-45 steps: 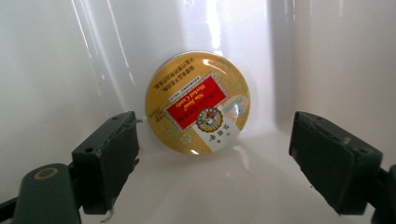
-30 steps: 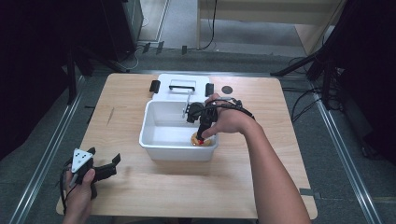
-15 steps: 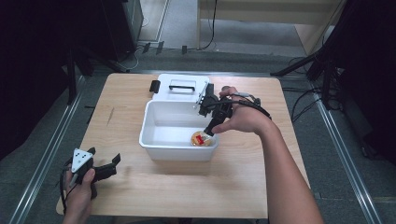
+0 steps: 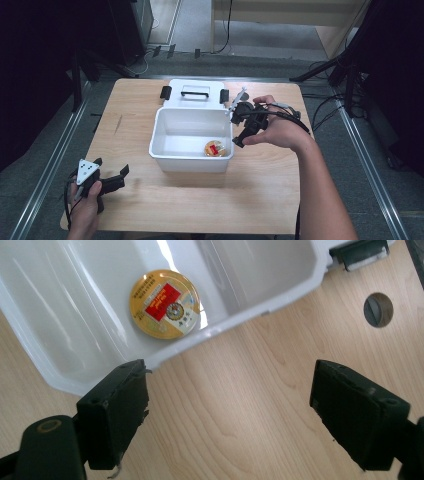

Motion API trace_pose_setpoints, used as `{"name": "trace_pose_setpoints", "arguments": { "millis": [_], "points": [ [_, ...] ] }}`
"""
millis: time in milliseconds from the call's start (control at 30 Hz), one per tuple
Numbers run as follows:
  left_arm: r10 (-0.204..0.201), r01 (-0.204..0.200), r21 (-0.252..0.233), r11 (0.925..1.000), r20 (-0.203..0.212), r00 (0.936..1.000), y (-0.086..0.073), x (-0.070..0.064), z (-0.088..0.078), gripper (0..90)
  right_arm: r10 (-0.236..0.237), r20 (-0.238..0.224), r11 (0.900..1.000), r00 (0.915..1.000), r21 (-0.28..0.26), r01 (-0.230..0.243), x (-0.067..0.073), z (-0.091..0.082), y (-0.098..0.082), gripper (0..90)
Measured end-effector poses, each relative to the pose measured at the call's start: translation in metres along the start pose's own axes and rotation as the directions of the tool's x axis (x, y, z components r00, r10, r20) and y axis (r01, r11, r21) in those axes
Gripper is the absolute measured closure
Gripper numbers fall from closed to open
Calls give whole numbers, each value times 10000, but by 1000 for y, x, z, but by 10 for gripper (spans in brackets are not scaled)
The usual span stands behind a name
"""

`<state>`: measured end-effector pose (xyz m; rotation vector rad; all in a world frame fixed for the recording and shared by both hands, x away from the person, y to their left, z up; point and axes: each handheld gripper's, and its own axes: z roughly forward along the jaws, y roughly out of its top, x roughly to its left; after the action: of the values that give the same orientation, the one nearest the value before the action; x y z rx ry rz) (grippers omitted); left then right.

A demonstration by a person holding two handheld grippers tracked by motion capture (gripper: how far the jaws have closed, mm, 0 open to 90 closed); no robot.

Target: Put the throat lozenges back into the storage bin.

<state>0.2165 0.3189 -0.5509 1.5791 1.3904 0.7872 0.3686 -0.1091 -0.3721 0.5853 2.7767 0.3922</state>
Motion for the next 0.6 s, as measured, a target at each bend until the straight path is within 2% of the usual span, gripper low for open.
{"name": "trace_pose_setpoints", "arguments": {
  "millis": [33, 133, 300, 367, 500, 567, 600],
  "points": [
    [12, -12, 16, 10000, 32, 10000, 0, 0, 0, 2, 114, 42, 9999, 9999, -34, -114, -1, 0, -8, 158],
    [37, -37, 9, 10000, 34, 10000, 0, 0, -1, 2, 204, 12, 9998, 9998, -61, -204, -1, 1, -14, 154],
    [25, -25, 11, 10000, 10, 10000, 0, 0, 0, 2, 726, -22, 9972, 9974, -182, -726, -2, 3, -38, 147],
    [40, -40, 31, 10000, 7, 10000, 0, 0, 0, 2, 786, 9, 9967, 9969, -180, -786, -3, 4, -42, 146],
    [52, -52, 17, 10000, 5, 10000, 0, 0, 0, 2, 1147, 104, 9932, 9933, -201, -1145, -5, 6, -58, 142],
    [63, -63, 14, 10000, 9, 10000, 0, 0, -1, 2, 1558, 156, 9876, 9877, -235, -1554, -5, 10, -72, 140],
    [63, -63, 14, 10000, 9, 10000, 0, 0, -1, 2, 1558, 156, 9876, 9877, -235, -1554, -5, 10, -72, 140]
  ]
}}
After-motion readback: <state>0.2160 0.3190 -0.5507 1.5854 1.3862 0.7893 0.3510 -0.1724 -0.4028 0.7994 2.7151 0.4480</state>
